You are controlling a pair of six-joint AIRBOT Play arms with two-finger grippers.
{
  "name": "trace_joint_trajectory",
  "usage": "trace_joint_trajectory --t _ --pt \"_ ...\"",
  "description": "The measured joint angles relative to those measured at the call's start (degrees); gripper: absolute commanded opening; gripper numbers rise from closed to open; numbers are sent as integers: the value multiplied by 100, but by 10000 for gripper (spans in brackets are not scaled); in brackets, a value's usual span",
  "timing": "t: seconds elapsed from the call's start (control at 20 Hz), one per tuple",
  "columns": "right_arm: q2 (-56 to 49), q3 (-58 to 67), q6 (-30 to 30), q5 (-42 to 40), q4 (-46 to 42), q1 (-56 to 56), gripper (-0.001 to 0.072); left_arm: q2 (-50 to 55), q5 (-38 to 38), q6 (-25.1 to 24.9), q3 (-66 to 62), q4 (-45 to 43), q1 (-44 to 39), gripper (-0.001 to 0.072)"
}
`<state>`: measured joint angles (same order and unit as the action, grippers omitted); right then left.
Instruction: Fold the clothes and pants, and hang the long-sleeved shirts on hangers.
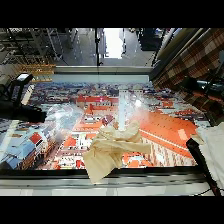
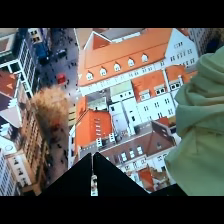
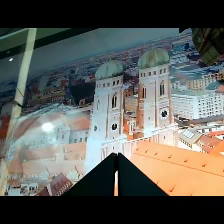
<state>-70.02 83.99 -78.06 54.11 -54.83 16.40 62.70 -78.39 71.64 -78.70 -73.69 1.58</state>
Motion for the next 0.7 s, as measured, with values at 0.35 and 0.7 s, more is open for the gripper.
trace_joint_trajectory --t 0.35,0.7 --pt "-149 -205 546 1174 -564 601 448 192 -282 -59 699 507 -17 555" --pt "-275 -2900 1974 2430 310 516 666 599 981 -1427 2841 1825 -699 712"
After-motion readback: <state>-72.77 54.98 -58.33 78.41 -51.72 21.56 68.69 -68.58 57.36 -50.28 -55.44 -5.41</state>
